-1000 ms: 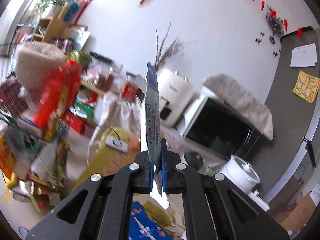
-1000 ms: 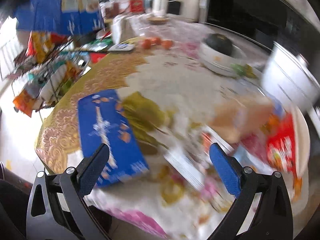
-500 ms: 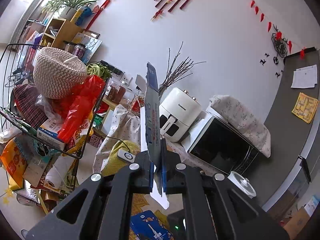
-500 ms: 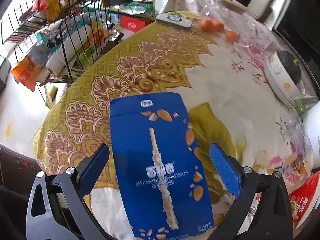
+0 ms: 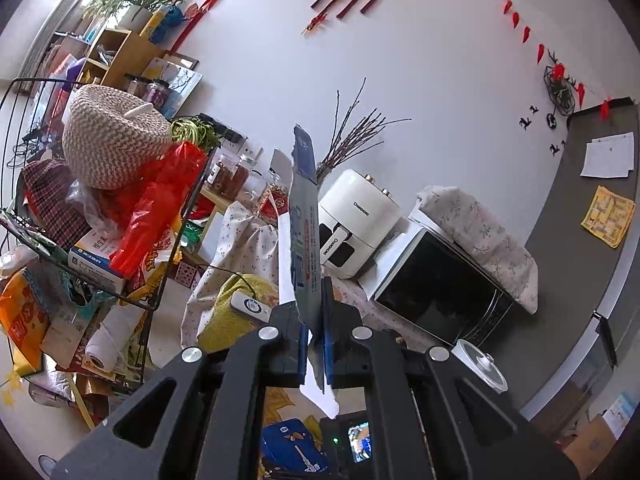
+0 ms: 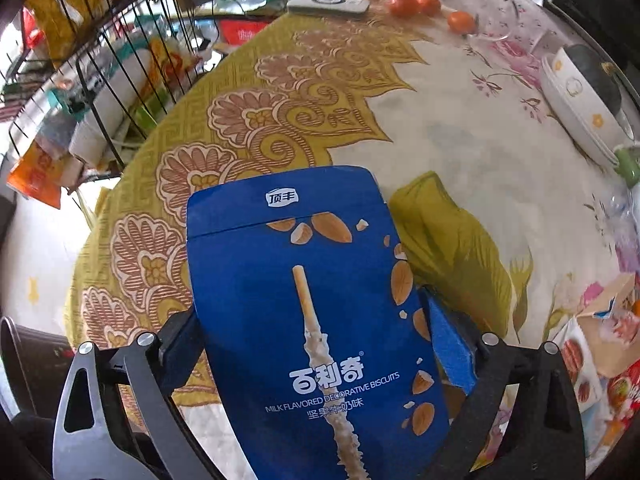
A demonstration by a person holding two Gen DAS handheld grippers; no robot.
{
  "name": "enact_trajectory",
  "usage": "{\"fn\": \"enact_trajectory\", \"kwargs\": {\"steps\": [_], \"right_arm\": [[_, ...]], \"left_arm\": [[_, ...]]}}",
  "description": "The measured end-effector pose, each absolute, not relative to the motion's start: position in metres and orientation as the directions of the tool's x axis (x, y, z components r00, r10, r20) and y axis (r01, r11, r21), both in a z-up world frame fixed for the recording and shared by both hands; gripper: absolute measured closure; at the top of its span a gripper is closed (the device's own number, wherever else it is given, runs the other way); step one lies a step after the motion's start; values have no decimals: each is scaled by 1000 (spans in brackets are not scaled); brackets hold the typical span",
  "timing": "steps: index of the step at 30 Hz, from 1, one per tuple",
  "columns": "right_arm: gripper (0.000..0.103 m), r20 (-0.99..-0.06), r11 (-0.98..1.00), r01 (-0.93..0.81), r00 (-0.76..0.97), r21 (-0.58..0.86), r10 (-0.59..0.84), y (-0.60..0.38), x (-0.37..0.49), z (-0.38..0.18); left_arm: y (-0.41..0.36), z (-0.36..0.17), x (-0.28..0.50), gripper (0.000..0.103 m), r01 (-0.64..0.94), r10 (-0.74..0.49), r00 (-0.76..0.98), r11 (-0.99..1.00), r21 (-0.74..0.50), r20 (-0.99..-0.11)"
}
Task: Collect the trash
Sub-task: 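Grasp the blue almond biscuit bag with the right gripper and lift it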
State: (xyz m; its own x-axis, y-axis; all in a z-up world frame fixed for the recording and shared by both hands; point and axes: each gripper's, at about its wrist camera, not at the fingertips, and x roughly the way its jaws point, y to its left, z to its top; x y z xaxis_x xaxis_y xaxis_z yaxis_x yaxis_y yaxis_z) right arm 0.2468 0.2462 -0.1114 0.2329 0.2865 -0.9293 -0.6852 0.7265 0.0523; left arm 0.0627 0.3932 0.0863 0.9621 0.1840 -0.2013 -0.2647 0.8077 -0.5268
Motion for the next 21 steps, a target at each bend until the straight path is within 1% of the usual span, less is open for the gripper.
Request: {"fn": "enact_trajectory", "kwargs": {"steps": [5, 11, 13, 17, 21], "right_arm": [[12, -890, 777, -620, 288, 109, 355, 216, 246, -89], [12, -819, 845, -519, 424, 129, 386, 148, 239, -51], [11, -793, 876, -465, 482, 128, 372, 111, 235, -38], [12, -748, 934, -341, 592, 104, 299, 33, 225, -14], [11, -694, 969, -232, 683, 88, 227, -33, 206, 8]], "left_arm": [[384, 88, 67, 97, -252, 172, 965, 815, -522, -198], [363, 90, 77, 97, -201, 111, 973, 834, -514, -201], [353, 90, 82, 97, -172, 75, 976, 839, -516, -204], [326, 88, 95, 97, -101, -17, 976, 845, -525, -215], [283, 87, 109, 97, -19, -116, 967, 858, -514, -229]]}}
